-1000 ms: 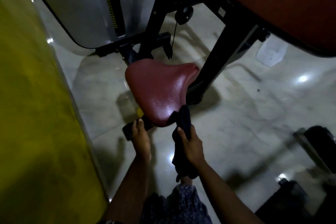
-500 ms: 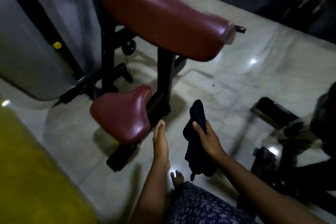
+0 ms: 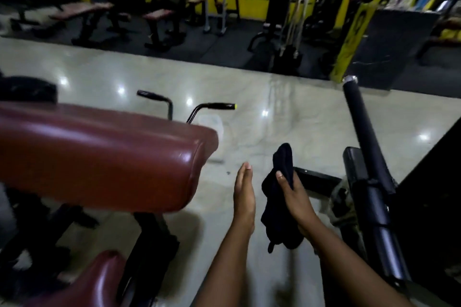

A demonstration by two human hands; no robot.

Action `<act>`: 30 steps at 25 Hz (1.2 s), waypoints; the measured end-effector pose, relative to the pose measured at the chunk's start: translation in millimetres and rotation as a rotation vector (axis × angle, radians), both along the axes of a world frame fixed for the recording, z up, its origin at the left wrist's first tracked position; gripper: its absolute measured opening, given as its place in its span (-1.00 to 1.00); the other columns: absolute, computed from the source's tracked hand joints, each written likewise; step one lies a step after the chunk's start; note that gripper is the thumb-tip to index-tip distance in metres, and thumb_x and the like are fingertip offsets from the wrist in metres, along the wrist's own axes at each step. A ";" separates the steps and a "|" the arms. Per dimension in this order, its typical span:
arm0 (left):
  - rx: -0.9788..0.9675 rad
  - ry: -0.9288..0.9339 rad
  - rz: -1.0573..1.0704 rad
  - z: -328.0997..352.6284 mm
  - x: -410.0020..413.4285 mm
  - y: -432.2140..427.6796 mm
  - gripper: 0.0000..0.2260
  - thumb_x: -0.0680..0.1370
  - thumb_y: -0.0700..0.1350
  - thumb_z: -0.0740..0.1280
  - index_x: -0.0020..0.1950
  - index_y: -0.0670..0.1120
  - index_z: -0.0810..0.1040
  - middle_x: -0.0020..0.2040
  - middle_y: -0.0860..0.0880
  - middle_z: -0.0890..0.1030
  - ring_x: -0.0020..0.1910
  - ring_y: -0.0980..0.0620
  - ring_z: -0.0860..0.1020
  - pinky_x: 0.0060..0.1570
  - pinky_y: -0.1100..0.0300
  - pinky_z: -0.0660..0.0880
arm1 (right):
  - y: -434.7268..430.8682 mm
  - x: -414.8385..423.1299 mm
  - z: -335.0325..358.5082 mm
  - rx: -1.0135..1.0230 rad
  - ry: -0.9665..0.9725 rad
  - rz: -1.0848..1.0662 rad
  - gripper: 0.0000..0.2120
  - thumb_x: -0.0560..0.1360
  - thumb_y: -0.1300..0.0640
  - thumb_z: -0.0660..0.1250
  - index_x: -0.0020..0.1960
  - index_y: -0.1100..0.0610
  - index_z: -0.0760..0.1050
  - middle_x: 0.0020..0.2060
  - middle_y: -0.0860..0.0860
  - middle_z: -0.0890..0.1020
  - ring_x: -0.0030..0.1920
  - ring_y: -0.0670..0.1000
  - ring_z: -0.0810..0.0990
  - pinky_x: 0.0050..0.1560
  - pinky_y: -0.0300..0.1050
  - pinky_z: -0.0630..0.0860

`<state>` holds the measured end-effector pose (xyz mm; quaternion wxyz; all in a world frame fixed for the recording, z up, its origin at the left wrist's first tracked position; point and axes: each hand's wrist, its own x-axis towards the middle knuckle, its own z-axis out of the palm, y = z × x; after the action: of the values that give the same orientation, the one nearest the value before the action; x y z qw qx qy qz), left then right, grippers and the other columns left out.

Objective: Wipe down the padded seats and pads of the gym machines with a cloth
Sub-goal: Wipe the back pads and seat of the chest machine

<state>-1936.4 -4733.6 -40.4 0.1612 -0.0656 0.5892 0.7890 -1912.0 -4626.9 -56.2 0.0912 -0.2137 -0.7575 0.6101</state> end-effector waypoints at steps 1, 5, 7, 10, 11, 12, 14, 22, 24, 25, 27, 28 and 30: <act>-0.005 0.019 -0.011 5.4 -23.3 8.8 -0.58 0.63 0.07 0.07 0.48 0.03 0.26 0.47 0.07 0.30 0.44 0.11 0.26 0.27 0.26 0.14 | 7.1 -17.0 2.8 -0.010 0.010 -0.040 -0.63 0.55 -0.15 0.17 0.31 -0.06 0.35 0.17 0.00 0.55 0.16 0.04 0.53 0.21 0.04 0.47; -0.064 0.080 -0.057 24.0 -111.7 35.4 -0.57 0.62 0.09 0.07 0.49 0.04 0.24 0.48 0.07 0.28 0.45 0.07 0.24 0.36 0.14 0.14 | 28.8 -91.6 19.7 -0.052 0.013 -0.197 -0.58 0.53 -0.21 0.16 0.30 -0.03 0.38 0.10 0.02 0.58 0.10 0.09 0.55 0.20 0.12 0.47; -0.066 0.105 -0.031 26.1 -153.8 47.3 -0.57 0.63 0.07 0.08 0.48 0.01 0.25 0.47 0.06 0.30 0.44 0.07 0.25 0.35 0.17 0.14 | 41.6 -132.9 28.4 -0.058 0.010 -0.198 -0.58 0.52 -0.24 0.16 0.28 -0.04 0.39 0.09 0.03 0.59 0.10 0.10 0.55 0.19 0.12 0.47; -0.046 0.110 0.051 23.8 -230.1 71.8 -0.60 0.64 0.01 0.09 0.47 -0.03 0.27 0.47 0.01 0.31 0.45 0.04 0.26 0.32 0.20 0.14 | 64.9 -197.1 39.0 -0.068 0.035 -0.210 -0.62 0.53 -0.22 0.16 0.25 -0.05 0.39 0.10 0.02 0.58 0.12 0.10 0.54 0.21 0.12 0.46; -0.029 0.105 0.063 24.0 -257.1 82.7 -0.60 0.63 0.01 0.10 0.47 -0.03 0.27 0.48 0.00 0.30 0.45 0.04 0.25 0.33 0.20 0.13 | 74.9 -220.0 42.9 -0.071 0.043 -0.219 -0.63 0.54 -0.21 0.16 0.25 -0.06 0.39 0.10 0.01 0.58 0.12 0.10 0.53 0.22 0.11 0.46; -0.019 0.091 0.063 25.4 -282.0 92.4 -0.59 0.63 0.02 0.10 0.48 -0.03 0.26 0.48 0.00 0.29 0.46 0.03 0.25 0.35 0.18 0.13 | 84.9 -241.7 45.0 -0.069 0.047 -0.233 -0.63 0.54 -0.21 0.16 0.26 -0.06 0.39 0.10 0.00 0.57 0.13 0.10 0.53 0.22 0.11 0.46; -0.001 0.073 0.030 27.4 -324.9 112.1 -0.58 0.63 0.04 0.09 0.49 -0.01 0.23 0.49 0.02 0.27 0.46 0.03 0.23 0.37 0.15 0.13 | 104.2 -280.7 50.3 -0.059 0.049 -0.246 -0.61 0.53 -0.21 0.17 0.27 -0.05 0.39 0.09 0.00 0.57 0.12 0.09 0.54 0.21 0.09 0.47; -0.030 0.090 -0.096 11.5 -459.2 174.9 -0.58 0.63 0.04 0.08 0.48 0.00 0.23 0.48 0.03 0.29 0.46 0.05 0.24 0.39 0.14 0.12 | 185.4 -410.8 59.9 0.020 -0.009 -0.240 -0.71 0.55 -0.17 0.18 0.18 -0.06 0.43 -0.09 -0.07 0.59 -0.09 -0.05 0.56 -0.19 -0.25 0.45; -0.039 0.102 -0.101 7.8 -493.0 192.7 -0.58 0.62 0.05 0.10 0.48 0.00 0.25 0.47 0.03 0.31 0.45 0.05 0.25 0.40 0.13 0.12 | 207.5 -446.3 52.0 0.012 -0.018 -0.245 -0.68 0.55 -0.18 0.18 0.21 -0.06 0.43 -0.08 -0.05 0.60 -0.06 -0.02 0.58 -0.08 -0.17 0.51; -0.040 0.101 -0.097 6.8 -512.1 202.6 -0.58 0.62 0.06 0.10 0.47 0.01 0.26 0.46 0.04 0.31 0.45 0.05 0.25 0.40 0.12 0.12 | 218.8 -464.7 48.7 0.007 -0.020 -0.250 -0.67 0.55 -0.18 0.17 0.23 -0.07 0.43 -0.06 -0.04 0.60 -0.04 0.00 0.58 -0.01 -0.11 0.53; -0.053 0.110 -0.089 0.8 -559.0 228.7 -0.58 0.62 0.06 0.11 0.46 0.01 0.27 0.46 0.04 0.32 0.44 0.05 0.26 0.40 0.11 0.14 | 247.1 -510.8 40.8 0.003 -0.023 -0.232 -0.64 0.54 -0.20 0.16 0.27 -0.08 0.41 0.00 -0.02 0.60 0.02 0.04 0.58 0.11 0.00 0.53; -0.060 0.122 -0.084 0.2 -584.1 243.4 -0.59 0.62 0.05 0.11 0.46 0.01 0.27 0.45 0.03 0.33 0.44 0.05 0.27 0.40 0.11 0.15 | 263.3 -535.6 39.5 -0.004 -0.023 -0.219 -0.62 0.54 -0.21 0.16 0.28 -0.08 0.40 0.02 -0.01 0.60 0.04 0.06 0.57 0.14 0.03 0.52; -0.074 0.126 -0.042 1.7 -633.2 271.0 -0.60 0.62 0.03 0.12 0.46 0.01 0.27 0.46 0.01 0.33 0.43 0.04 0.28 0.42 0.10 0.15 | 295.1 -587.0 40.1 -0.014 -0.031 -0.180 -0.60 0.54 -0.21 0.16 0.30 -0.08 0.39 0.02 -0.03 0.58 0.06 0.05 0.56 0.17 0.03 0.50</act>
<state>-2569.6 -4462.5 -38.6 0.1379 -0.0092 0.6283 0.7656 -2499.0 -4331.8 -16.2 0.1325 -0.2912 -0.7323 0.6011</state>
